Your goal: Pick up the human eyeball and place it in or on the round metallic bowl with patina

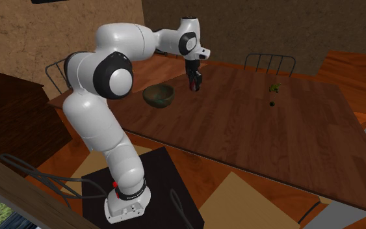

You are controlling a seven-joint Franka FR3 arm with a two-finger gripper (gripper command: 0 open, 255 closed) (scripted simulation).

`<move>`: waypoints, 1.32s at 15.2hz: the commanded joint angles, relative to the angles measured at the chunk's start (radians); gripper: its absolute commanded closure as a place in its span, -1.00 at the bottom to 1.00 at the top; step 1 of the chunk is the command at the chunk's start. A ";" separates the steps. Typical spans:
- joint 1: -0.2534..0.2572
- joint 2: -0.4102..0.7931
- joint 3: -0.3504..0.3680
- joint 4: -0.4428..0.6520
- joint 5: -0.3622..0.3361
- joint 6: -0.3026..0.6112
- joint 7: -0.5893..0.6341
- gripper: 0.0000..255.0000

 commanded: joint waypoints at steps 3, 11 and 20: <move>-0.002 -0.002 -0.003 0.053 0.000 -0.055 -0.004 1.00; -0.004 0.010 -0.004 0.172 -0.005 -0.163 -0.003 1.00; 0.054 -0.145 0.049 0.077 0.056 -0.211 0.093 1.00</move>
